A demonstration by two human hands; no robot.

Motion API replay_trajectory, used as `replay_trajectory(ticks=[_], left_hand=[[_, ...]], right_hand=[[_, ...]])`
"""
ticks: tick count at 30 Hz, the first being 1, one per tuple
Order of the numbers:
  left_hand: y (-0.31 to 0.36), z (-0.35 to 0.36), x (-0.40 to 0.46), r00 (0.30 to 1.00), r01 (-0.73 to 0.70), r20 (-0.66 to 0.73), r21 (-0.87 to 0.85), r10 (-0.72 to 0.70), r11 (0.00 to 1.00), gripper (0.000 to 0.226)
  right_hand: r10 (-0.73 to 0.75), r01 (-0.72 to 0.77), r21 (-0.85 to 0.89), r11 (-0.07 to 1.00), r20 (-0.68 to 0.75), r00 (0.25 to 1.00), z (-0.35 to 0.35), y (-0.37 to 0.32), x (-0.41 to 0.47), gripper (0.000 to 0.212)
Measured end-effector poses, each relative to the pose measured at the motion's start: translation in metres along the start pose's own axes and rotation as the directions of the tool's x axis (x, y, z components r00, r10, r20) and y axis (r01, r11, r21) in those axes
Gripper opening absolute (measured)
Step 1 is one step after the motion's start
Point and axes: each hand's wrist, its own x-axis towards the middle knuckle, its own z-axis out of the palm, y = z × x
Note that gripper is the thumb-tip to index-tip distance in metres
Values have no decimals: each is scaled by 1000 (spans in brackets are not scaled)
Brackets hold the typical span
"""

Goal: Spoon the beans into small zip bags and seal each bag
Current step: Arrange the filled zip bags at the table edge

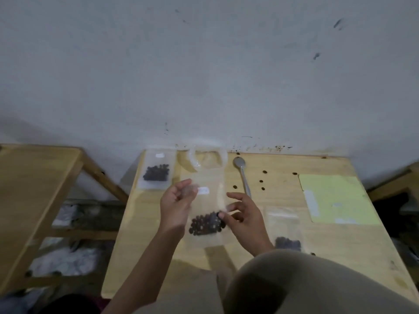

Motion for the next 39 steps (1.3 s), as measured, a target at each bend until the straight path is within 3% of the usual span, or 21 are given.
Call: replay_trajectory(ticks=[7, 13, 20, 24, 30, 34, 39], left_hand=[[-16, -76, 41, 991, -128, 14, 352, 132, 927, 45], [-27, -112, 77, 987, -126, -28, 464, 157, 877, 44], [-33, -127, 140, 974, -162, -15, 641, 224, 750, 41], [-35, -125, 164, 973, -169, 36, 777, 226, 606, 42], [-45, -131, 171, 923, -272, 108, 862, 369, 428, 49], [-44, -125, 145, 878, -316, 54, 811, 475, 492, 48], [-54, -88, 90, 893, -403, 150, 685, 424, 607, 46]], right_hand=[[56, -39, 126, 991, -135, 989, 76, -3, 32, 42], [50, -60, -37, 998, -236, 970, 135, -1, 79, 33], [94, -117, -325, 938, -85, 992, 177, 6, 132, 60], [117, -123, -523, 843, -45, 992, 184, 8, 152, 61], [147, -151, -523, 839, -48, 988, 184, 12, 157, 60], [90, -105, -440, 892, -55, 994, 166, 17, 132, 56], [15, -67, -374, 925, -140, 990, 125, 31, 84, 44]])
